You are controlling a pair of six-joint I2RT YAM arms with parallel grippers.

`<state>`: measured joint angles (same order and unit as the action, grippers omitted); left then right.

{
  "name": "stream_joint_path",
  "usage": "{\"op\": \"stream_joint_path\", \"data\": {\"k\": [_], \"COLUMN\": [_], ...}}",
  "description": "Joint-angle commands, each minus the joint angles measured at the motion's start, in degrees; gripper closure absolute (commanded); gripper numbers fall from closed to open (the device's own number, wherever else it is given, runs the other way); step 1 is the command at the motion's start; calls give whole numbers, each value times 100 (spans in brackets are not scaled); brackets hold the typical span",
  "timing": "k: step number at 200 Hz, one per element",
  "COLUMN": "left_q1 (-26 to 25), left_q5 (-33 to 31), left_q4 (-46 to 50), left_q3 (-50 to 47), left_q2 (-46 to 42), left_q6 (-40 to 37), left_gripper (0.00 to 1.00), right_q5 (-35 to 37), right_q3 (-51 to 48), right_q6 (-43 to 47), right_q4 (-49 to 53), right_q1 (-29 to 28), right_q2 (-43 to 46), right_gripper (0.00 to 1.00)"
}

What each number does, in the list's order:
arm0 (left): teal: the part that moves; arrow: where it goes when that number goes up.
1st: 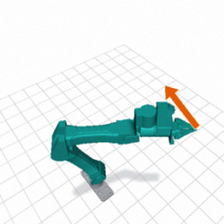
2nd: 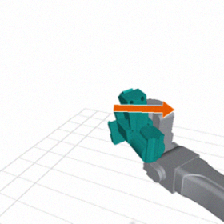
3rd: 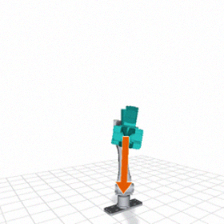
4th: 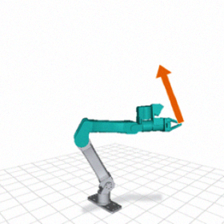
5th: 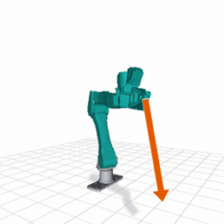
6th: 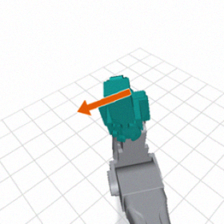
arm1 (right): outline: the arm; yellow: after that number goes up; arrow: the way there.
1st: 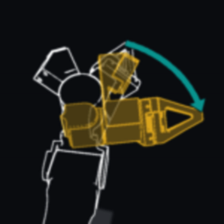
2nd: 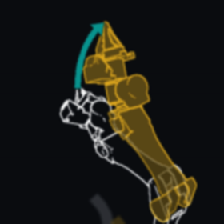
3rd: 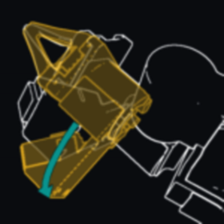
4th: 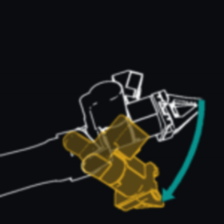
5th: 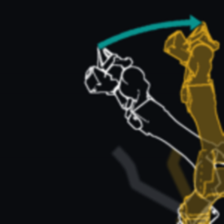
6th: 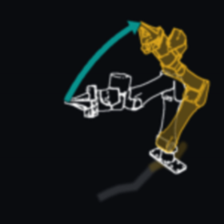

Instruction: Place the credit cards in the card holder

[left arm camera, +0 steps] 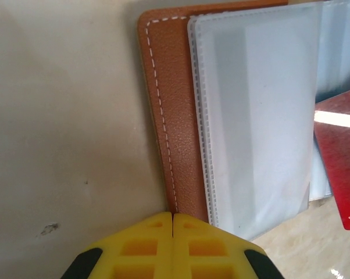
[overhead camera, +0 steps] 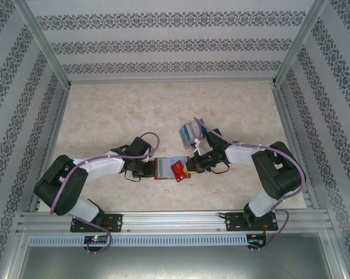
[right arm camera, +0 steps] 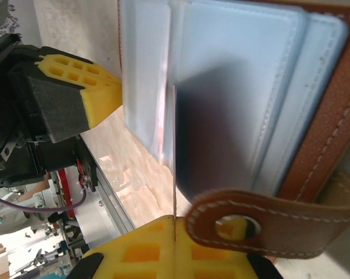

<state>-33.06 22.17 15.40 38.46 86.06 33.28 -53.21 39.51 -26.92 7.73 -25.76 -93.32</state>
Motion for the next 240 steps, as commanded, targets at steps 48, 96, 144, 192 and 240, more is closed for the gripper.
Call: {"op": "stream_joint_path", "data": {"k": [48,96,144,192,240], "left_q1": [-65,-60,-61,-64,-60], "left_q5": [-436,-474,-478,-496,-444], "left_q4": [244,271,280,256,194], "left_q3": [101,56,48,2,4], "left_q2": [178,156,148,97,111], "left_q6": [-33,3,16,52,46], "left_gripper": [100,100,100,100,100], "right_q5": [-87,98,226,318,250], "right_q3": [12,22,-64,-175,-139], "right_q6": [-108,-184,-299,-364,-454], "right_q4": [-297,-232,-224,-218,-309], "right_q1": [9,36,97,150,22], "right_q2": [-142,-297,-124,32,-205], "right_gripper": [100,100,100,100,100]}}
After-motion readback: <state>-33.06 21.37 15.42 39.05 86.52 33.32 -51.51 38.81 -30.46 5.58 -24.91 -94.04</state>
